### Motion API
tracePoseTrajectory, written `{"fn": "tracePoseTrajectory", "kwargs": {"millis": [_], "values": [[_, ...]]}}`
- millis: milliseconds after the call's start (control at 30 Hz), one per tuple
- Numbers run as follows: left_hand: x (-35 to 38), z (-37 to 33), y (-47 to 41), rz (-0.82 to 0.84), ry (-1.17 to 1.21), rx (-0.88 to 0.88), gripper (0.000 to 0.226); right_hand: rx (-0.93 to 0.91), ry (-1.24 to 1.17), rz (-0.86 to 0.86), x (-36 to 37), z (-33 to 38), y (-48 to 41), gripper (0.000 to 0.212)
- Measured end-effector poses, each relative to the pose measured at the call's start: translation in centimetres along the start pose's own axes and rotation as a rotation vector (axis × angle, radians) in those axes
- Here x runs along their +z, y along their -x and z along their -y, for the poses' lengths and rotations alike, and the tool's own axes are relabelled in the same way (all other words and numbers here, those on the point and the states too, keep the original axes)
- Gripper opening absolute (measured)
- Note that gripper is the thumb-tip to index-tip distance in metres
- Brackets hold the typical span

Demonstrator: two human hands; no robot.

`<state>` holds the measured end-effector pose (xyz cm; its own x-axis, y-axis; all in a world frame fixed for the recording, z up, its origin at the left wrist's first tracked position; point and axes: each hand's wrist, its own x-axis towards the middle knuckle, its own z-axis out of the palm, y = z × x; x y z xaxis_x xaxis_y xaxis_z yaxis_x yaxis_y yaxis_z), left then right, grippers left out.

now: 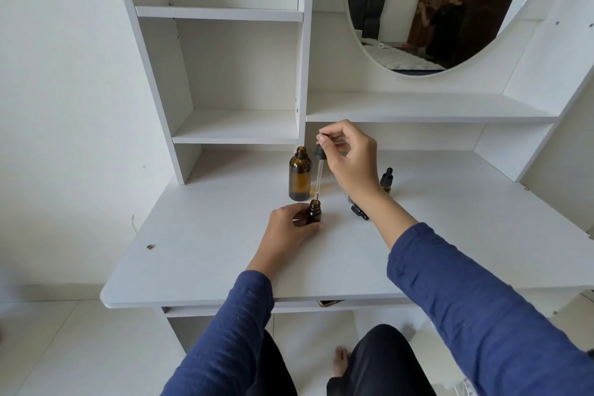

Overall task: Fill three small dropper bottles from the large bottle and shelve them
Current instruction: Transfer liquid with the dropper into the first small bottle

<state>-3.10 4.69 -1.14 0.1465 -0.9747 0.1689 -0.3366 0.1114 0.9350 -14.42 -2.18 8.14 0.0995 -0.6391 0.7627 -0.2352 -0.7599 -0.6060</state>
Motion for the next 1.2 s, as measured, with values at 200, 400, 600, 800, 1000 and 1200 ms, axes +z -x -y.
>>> {"fn": "tracePoseTrajectory", "kwargs": {"millis": [200,400,600,800,1000,1200], "values": [[0.0,0.1,0.0,-0.004,-0.006,-0.004,0.027,0.008,0.026,0.023,0.3,-0.3,-0.1,0.004],[0.0,0.1,-0.1,-0.006,-0.032,-0.002,0.028,0.027,0.003,0.045,0.3,-0.1,-0.4,0.005],[0.0,0.2,-0.1,0.001,-0.027,-0.013,0.027,-0.004,-0.03,-0.096,0.0,0.9,-2.8,0.003],[0.0,0.3,-0.1,0.014,-0.003,-0.026,0.029,-0.065,-0.054,-0.236,1.0,1.7,-5.3,0.007],[-0.1,0.3,-0.2,0.024,0.019,-0.019,0.029,-0.098,-0.032,-0.22,2.0,0.9,-5.5,0.008],[-0.1,0.3,-0.2,0.026,0.03,-0.014,0.027,-0.056,-0.048,-0.17,2.7,0.1,-4.9,0.007]]}}
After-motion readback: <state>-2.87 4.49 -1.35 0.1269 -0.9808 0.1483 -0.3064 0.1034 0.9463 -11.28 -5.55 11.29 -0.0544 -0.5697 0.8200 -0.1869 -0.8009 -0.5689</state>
